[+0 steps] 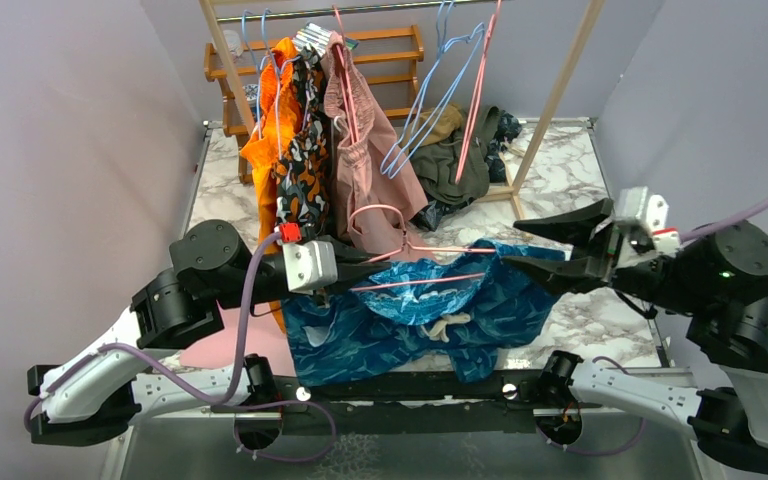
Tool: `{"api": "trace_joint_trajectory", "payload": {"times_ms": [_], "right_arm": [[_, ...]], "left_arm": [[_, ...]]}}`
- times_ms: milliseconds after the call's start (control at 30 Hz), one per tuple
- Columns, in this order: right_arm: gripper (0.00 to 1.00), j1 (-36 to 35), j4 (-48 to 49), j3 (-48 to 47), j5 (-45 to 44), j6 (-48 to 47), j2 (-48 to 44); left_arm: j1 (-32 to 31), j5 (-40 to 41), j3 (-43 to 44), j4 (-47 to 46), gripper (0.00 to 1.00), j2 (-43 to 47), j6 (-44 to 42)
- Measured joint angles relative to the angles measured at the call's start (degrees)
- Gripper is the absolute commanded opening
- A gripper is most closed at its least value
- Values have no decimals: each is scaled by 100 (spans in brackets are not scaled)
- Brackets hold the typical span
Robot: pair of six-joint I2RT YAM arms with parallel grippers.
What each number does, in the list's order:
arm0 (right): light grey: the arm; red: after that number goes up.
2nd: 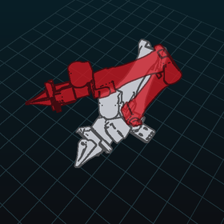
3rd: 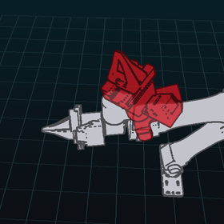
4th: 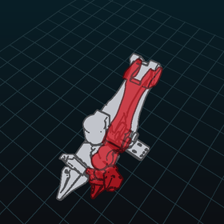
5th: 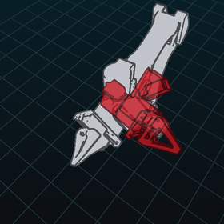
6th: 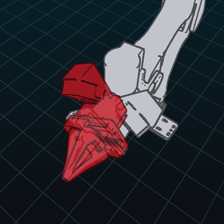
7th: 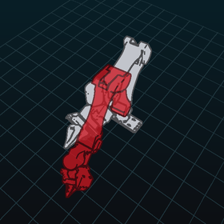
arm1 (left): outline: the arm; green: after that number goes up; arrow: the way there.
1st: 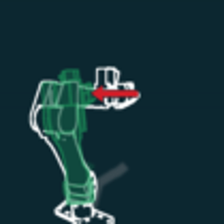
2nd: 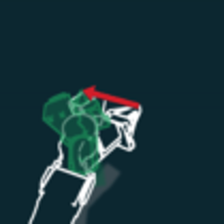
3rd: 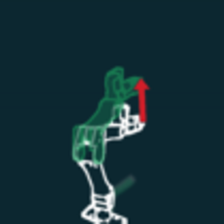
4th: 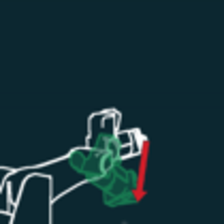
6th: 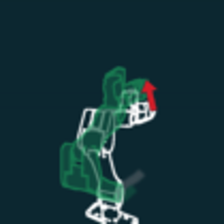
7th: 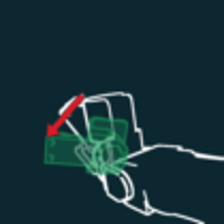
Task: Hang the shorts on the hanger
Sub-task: Hang the shorts on the hanger.
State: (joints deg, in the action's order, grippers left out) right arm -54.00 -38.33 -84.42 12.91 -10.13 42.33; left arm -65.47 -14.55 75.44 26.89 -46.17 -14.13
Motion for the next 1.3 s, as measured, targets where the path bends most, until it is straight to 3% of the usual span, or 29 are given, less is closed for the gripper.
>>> {"api": "trace_joint_trajectory", "payload": {"times_ms": [300, 800, 933, 1067, 1233, 1300], "right_arm": [[53, 0, 236, -592, 807, 87, 330], [47, 0, 953, 404, 2103, 761, 968], [33, 0, 1165, 415, 2201, 876, 979], [4, 0, 1296, 420, 2277, 946, 1034], [1, 0, 1338, 433, 2334, 1008, 1086], [1, 0, 1322, 511, 2256, 994, 1064]], "left_arm": [[0, -450, 278, 197, 0, -398, 11], [0, -931, 365, 367, 0, -955, 61], [0, -929, 365, 369, 0, -955, 57], [0, -925, 363, 369, 0, -955, 52], [15, -831, 363, 413, 22, -931, 13], [13, -758, 352, 358, 25, -890, 11]]}}
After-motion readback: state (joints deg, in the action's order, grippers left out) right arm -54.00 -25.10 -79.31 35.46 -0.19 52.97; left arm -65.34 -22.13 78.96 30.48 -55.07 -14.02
